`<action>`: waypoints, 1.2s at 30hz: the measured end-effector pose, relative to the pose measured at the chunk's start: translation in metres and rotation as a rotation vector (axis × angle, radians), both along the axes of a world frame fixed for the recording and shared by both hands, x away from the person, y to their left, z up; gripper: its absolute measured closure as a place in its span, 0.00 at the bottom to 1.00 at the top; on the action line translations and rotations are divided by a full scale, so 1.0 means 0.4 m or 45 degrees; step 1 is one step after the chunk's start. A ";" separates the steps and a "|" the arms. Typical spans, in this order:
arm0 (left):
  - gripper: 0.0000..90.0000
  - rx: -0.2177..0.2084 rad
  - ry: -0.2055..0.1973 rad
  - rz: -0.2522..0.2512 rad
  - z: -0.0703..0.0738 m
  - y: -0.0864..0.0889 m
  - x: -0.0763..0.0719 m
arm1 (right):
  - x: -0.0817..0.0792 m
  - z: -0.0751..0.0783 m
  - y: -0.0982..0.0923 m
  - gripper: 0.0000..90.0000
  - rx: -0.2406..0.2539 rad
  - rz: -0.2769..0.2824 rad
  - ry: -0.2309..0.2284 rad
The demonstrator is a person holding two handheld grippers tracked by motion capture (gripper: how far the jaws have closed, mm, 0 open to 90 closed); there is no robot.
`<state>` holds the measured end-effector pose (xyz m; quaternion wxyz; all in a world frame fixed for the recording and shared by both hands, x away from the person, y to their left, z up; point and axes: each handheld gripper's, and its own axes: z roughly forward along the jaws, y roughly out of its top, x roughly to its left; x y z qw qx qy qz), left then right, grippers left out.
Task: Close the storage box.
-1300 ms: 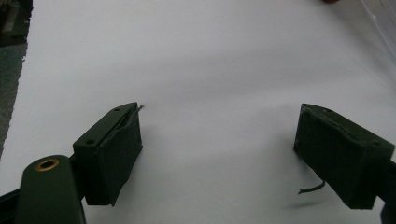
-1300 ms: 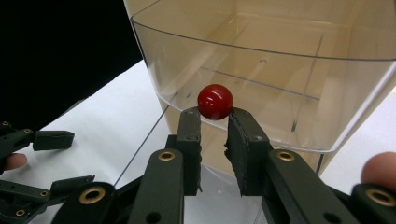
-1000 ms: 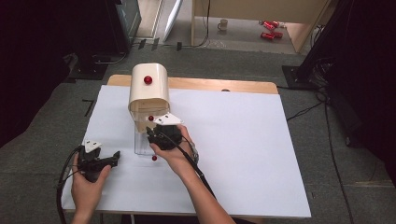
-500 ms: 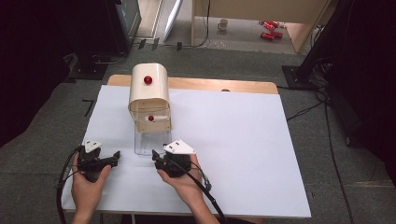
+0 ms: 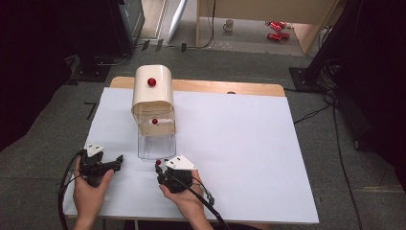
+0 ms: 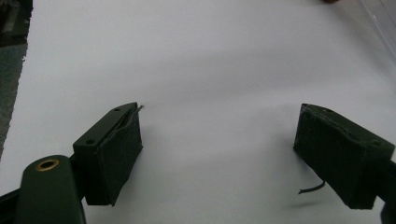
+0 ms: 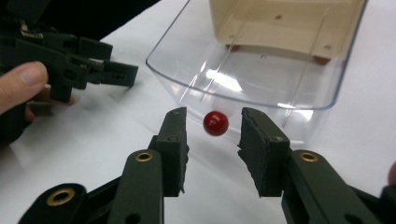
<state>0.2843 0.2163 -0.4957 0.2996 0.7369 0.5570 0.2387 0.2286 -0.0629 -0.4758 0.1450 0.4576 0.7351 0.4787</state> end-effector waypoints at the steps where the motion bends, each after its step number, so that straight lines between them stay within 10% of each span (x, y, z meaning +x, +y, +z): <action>1: 0.17 0.000 0.000 0.000 0.000 0.000 0.000 | 0.003 -0.010 0.005 0.71 -0.009 -0.001 0.006; 18: 0.17 0.000 0.000 0.000 0.000 0.000 0.000 | 0.027 -0.051 0.031 0.77 -0.026 -0.039 0.066; 36: 0.17 0.000 0.000 0.000 0.000 0.000 0.000 | 0.046 -0.002 0.030 0.83 -0.011 -0.033 0.038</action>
